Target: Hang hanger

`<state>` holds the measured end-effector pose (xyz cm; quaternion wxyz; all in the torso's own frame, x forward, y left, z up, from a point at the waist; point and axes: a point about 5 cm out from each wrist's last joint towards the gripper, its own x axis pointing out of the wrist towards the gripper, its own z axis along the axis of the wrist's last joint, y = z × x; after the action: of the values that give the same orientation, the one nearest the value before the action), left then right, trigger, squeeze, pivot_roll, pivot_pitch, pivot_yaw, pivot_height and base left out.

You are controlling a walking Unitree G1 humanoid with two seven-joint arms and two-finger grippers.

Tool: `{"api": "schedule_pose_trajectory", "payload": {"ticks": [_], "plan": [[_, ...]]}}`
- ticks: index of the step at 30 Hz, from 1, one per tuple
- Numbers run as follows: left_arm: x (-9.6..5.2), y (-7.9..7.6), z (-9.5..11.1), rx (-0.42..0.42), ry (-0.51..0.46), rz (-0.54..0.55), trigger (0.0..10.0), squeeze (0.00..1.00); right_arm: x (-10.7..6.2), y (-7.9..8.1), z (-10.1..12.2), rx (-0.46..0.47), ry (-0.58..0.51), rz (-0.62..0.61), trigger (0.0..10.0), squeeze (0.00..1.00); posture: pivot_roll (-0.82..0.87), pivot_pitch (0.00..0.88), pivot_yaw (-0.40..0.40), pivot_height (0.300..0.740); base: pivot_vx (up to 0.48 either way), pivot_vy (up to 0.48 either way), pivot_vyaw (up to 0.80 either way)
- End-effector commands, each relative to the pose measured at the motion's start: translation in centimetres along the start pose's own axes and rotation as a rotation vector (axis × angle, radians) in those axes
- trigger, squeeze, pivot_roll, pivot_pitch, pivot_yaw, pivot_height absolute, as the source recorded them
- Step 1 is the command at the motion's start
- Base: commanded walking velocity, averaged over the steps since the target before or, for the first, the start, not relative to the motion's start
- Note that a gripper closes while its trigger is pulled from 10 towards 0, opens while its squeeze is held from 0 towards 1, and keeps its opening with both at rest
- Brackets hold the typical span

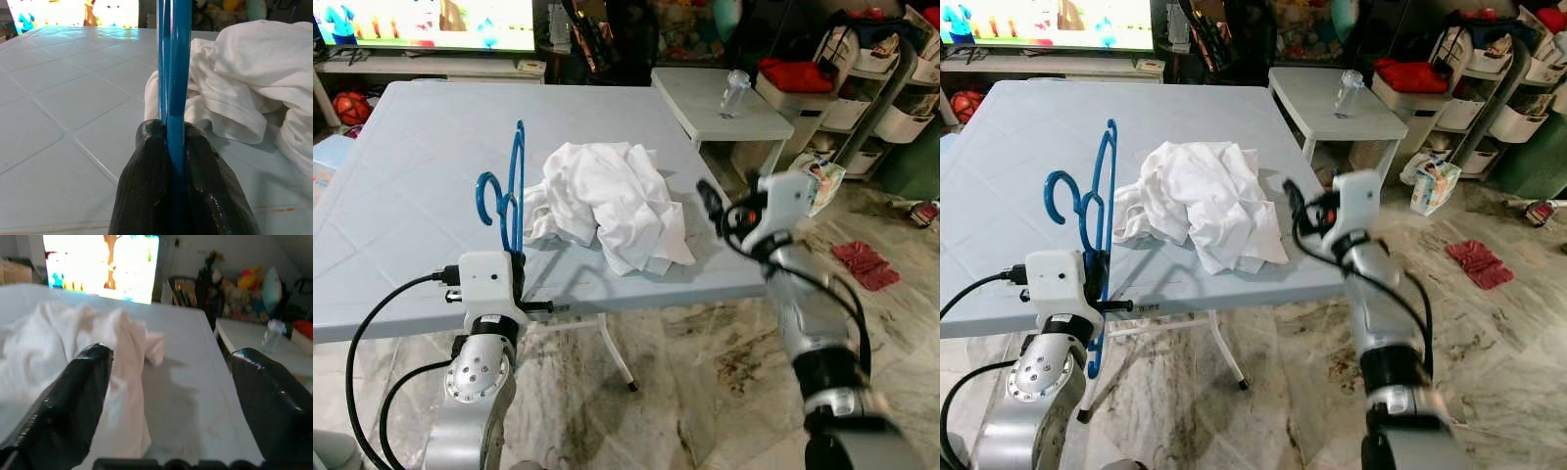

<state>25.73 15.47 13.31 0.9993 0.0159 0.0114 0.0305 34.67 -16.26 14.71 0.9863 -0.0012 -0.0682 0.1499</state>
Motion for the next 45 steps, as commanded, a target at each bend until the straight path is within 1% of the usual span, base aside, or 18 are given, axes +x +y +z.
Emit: {"api": "schedule_pose_trajectory", "payload": {"ticks": [1, 6, 11, 20, 30, 31, 32, 33, 34, 39, 43, 44, 45], "plan": [[0.2, -0.2, 0.7, 0.001, -0.023, -0.015, 10.0, 0.00, -0.5, 0.3, 0.4, 0.006, -0.007, -0.007, 10.0, 1.00, 0.11, 0.000, -0.097, 0.740, 0.000, 0.000, 0.00], [0.3, -0.2, 0.7, 0.005, -0.022, -0.021, 10.0, 0.00, -1.1, 0.6, 0.1, 0.013, 0.014, -0.011, 10.0, 1.00, 0.10, 0.000, -0.089, 0.740, -0.257, 0.000, 0.00], [0.6, -0.4, 0.9, 0.011, -0.026, -0.031, 10.0, 0.00, -1.3, 1.2, 0.0, 0.022, 0.031, -0.012, 10.0, 1.00, 0.11, 0.000, -0.082, 0.740, -0.264, 0.000, 0.00], [0.5, -0.2, 0.9, 0.021, -0.023, -0.033, 10.0, 0.00, -1.4, 1.8, 0.0, 0.032, 0.044, -0.012, 10.0, 1.00, 0.11, 0.000, -0.079, 0.740, -0.265, 0.000, 0.00], [0.6, -0.3, 0.8, 0.022, -0.019, -0.037, 10.0, 0.00, -1.4, 2.3, 0.0, 0.030, 0.057, 0.003, 10.0, 1.00, 0.11, 0.000, -0.080, 0.740, -0.265, 0.000, 0.00], [0.6, -0.3, 0.7, 0.025, -0.016, -0.039, 10.0, 0.00, -1.4, 2.4, 0.0, 0.026, 0.062, 0.001, 10.0, 0.88, 0.11, 0.000, -0.078, 0.740, -0.266, 0.000, 0.00], [0.6, -0.2, 0.7, 0.027, -0.014, -0.040, 10.0, 0.00, -1.4, 2.4, 0.0, 0.023, 0.064, 0.000, 10.0, 0.88, 0.11, 0.000, -0.078, 0.740, -0.266, 0.000, 0.00], [0.6, -0.2, 0.6, 0.028, -0.013, -0.040, 10.0, 0.00, -1.4, 2.4, -0.1, 0.022, 0.066, -0.001, 10.0, 0.04, 0.12, 0.000, -0.077, 0.740, -0.262, 0.000, 0.00], [0.6, -0.2, 0.6, 0.030, -0.010, -0.042, 10.0, 0.00, -1.4, 2.4, -0.1, 0.020, 0.066, 0.000, 10.0, 0.00, 0.12, 0.000, -0.077, 0.740, -0.266, 0.000, 0.00], [0.4, -0.2, -0.2, 0.048, 0.023, -0.064, 10.0, 0.00, -1.6, 2.4, -0.2, 0.004, 0.081, -0.007, 10.0, 0.00, 0.11, 0.000, -0.073, 0.740, -0.262, 0.000, 0.00], [0.2, -0.3, -0.5, 0.053, 0.040, -0.085, 10.0, 0.00, -1.6, 2.3, -0.5, 0.008, 0.102, 0.007, 10.0, 0.00, 0.11, 0.000, -0.073, 0.740, -0.248, 0.000, 0.00], [0.2, -0.3, -0.6, 0.054, 0.041, -0.091, 10.0, 0.00, -1.6, 2.3, -0.4, -0.002, 0.103, 0.014, 10.0, 0.00, 0.11, 0.000, -0.076, 0.740, 0.000, 0.000, 0.00], [0.0, -0.4, -0.9, 0.058, 0.064, -0.108, 10.0, 0.00, -1.6, 2.4, -0.5, -0.059, 0.107, 0.027, 10.0, 0.00, 0.12, 0.000, -0.078, 0.740, 0.000, 0.000, 0.00]]}}
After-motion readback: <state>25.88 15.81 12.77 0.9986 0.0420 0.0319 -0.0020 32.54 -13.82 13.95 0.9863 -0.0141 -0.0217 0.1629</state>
